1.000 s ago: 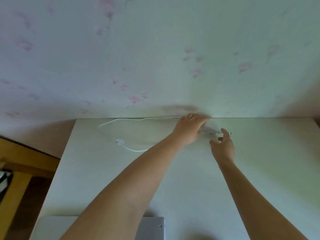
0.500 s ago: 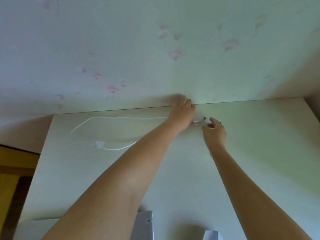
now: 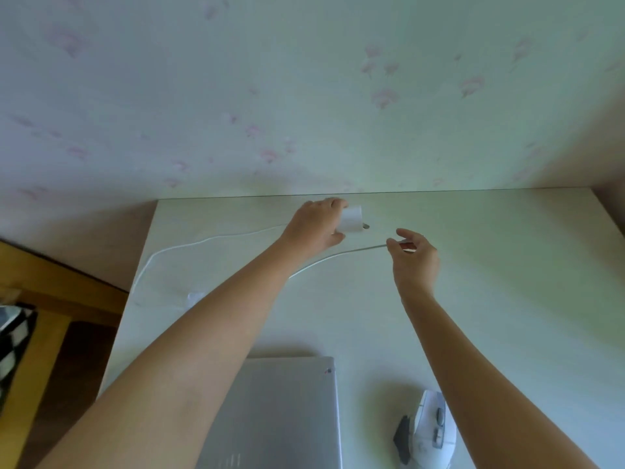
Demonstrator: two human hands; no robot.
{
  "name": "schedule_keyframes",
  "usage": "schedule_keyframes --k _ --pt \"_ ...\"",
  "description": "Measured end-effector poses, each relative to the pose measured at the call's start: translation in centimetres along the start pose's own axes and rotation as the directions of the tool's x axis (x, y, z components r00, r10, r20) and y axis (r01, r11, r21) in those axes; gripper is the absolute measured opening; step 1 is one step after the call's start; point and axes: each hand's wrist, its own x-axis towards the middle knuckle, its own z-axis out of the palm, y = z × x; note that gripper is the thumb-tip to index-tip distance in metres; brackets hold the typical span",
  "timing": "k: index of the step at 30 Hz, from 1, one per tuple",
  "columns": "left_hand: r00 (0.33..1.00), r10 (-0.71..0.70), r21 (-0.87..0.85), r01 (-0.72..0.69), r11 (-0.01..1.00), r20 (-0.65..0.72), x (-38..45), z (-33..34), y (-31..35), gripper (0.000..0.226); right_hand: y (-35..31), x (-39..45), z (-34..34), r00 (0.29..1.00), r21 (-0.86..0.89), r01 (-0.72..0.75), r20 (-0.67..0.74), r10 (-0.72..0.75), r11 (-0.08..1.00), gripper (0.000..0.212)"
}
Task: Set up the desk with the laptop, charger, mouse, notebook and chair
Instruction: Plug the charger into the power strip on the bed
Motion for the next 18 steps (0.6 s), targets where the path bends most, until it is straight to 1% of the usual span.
schedule_keyframes --k 3,7,10,12,14,18 --pt "0.997 -0.079 -0.039 0.079 0.996 0.006 -4.0 -1.6 -1.0 0.053 -1.0 -3.4 0.8 0.999 0.014 0.046 -0.015 -0.046 0.999 0.021" --pt "0.975 -0.2 -0.222 0.174 0.959 -0.101 -9.3 -3.9 -2.6 0.047 -2.7 -8.1 2.0 0.995 0.07 0.096 -0.017 -0.095 0.993 0.021" --pt "0.934 -0.317 -0.425 0.223 0.877 -0.165 -12.6 -5.6 -3.8 0.046 -4.0 -11.6 2.9 0.995 0.162 0.101 -0.026 -0.098 0.982 0.023" --pt "0.911 -0.38 -0.547 0.239 0.802 -0.16 -14.7 -6.8 -4.6 0.05 -5.0 -14.0 3.6 0.995 0.231 0.097 -0.032 -0.092 0.968 0.026" --pt "0.899 -0.404 -0.589 0.237 0.772 -0.168 -16.7 -8.0 -5.4 0.051 -6.2 -16.2 4.3 0.996 0.314 0.088 -0.035 -0.081 0.945 0.026" --pt "0.875 -0.431 -0.563 0.245 0.789 -0.222 -20.3 -10.1 -7.2 0.046 -9.2 -20.1 6.1 0.996 0.466 0.088 -0.012 -0.093 0.881 0.017"
